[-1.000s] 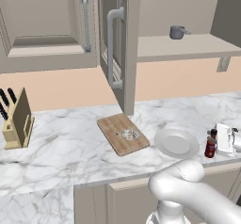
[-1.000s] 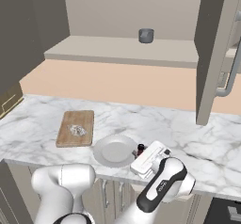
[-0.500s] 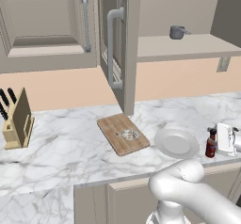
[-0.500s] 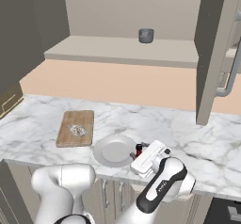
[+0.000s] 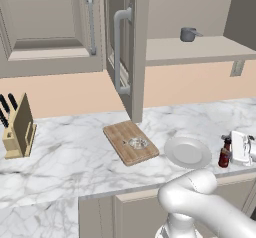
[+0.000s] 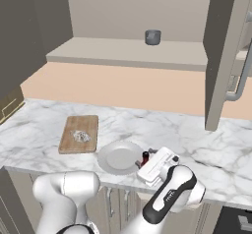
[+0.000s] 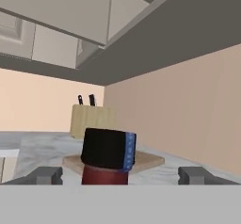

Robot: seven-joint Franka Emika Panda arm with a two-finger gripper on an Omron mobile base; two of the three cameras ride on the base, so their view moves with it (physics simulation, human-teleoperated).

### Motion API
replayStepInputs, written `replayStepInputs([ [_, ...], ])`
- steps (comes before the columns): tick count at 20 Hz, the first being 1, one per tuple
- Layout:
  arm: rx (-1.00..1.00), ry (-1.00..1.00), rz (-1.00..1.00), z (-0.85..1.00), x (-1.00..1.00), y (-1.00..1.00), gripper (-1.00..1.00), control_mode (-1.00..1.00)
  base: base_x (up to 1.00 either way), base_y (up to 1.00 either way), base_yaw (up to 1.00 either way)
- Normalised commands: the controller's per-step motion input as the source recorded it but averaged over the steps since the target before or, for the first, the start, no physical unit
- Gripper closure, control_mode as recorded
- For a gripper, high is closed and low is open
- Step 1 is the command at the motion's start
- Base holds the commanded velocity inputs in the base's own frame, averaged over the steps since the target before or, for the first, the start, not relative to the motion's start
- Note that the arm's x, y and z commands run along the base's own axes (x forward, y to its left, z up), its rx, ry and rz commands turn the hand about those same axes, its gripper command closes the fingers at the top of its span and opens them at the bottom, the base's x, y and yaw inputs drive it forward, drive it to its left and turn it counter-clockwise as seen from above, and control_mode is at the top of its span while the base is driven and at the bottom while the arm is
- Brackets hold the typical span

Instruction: Pick the fish from the plate and place it on the cutting board. Then pick the condiment bottle from the cabinet and place it next to the cutting board.

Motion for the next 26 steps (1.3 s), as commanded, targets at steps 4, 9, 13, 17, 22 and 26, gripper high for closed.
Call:
replayStepInputs([
  [4,0.0,0.0,0.0,0.0,-0.16,-0.16,-1.0,-1.0,0.0,0.0,0.0],
  [9,0.0,0.0,0.0,0.0,-0.13,-0.09,-1.0,-1.0,0.0,0.0,0.0],
  [13,0.02,0.0,0.0,0.06,-0.09,0.0,-1.0,-1.0,0.0,0.0,0.0],
  [17,0.01,0.0,0.0,0.26,-0.1,0.0,-1.0,-1.0,0.0,0.0,0.0],
  [22,0.0,0.0,0.0,0.24,-0.15,0.0,-1.0,-1.0,0.0,0.0,0.0],
  [26,0.0,0.0,0.0,0.05,-0.31,-0.12,-1.0,-1.0,0.0,0.0,0.0],
])
